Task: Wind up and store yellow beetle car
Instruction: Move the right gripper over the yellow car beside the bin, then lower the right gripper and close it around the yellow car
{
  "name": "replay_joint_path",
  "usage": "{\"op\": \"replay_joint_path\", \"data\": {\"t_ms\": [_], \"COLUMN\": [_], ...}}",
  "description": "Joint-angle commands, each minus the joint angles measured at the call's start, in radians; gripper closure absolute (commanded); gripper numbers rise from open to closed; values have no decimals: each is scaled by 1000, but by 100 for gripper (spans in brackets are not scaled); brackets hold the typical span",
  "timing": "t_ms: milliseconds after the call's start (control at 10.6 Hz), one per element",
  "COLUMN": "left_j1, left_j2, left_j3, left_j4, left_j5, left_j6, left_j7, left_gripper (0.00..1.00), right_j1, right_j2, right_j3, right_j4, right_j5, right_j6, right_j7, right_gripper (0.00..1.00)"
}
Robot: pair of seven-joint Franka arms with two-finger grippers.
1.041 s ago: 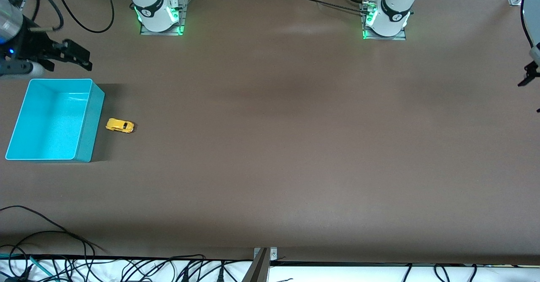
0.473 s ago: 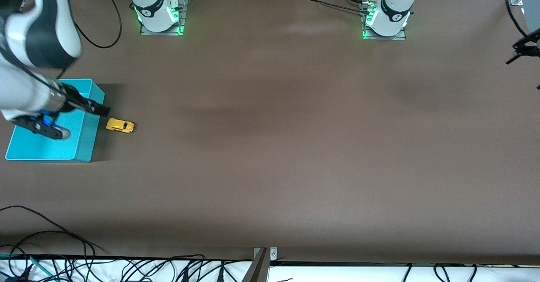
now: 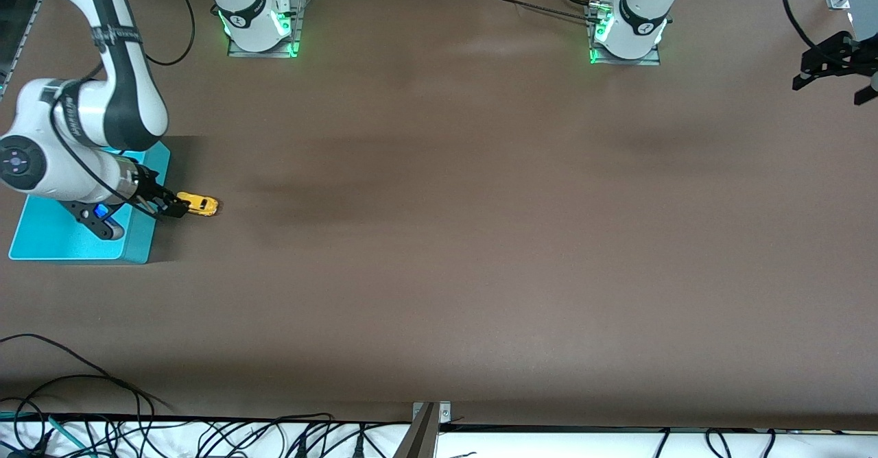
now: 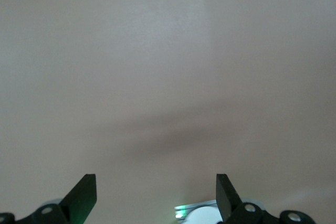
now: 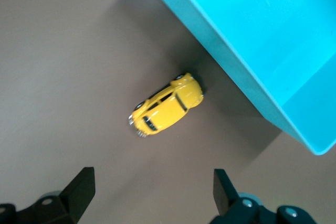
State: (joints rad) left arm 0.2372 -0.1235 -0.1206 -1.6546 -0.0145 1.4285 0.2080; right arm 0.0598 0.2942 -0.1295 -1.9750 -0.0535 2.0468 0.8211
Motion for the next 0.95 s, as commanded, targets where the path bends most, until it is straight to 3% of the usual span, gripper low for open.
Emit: {"op": "replay_joint_path", "data": {"t_ms": [0, 189, 284, 473, 852], "left_j1": [-37, -108, -142, -168, -157], "left_j2": [1, 21, 40, 79, 81], "left_j3": [-25, -11, -10, -4, -2], "left_j4": [32, 56, 71, 137, 151], "left_j5": [-5, -2, 4, 7, 4], "left_j6": [-37, -63, -69, -97, -99], "left_j7": [-215, -325, -396, -440, -437], "left_gripper": [0, 0, 0, 0, 0], "right_j1": [-1, -3, -5, -3, 5], "right_j2": [-52, -46, -20, 22, 91], "right_j3": [-42, -65, -71, -70, -67], "right_j4": [-183, -292, -295, -294, -292], "right_j5": [-13, -8, -6, 0, 6], "right_j6": [190, 394, 442, 507, 619], "right_j7": [177, 344, 424, 528, 650], "right_gripper": [0, 0, 0, 0, 0]}}
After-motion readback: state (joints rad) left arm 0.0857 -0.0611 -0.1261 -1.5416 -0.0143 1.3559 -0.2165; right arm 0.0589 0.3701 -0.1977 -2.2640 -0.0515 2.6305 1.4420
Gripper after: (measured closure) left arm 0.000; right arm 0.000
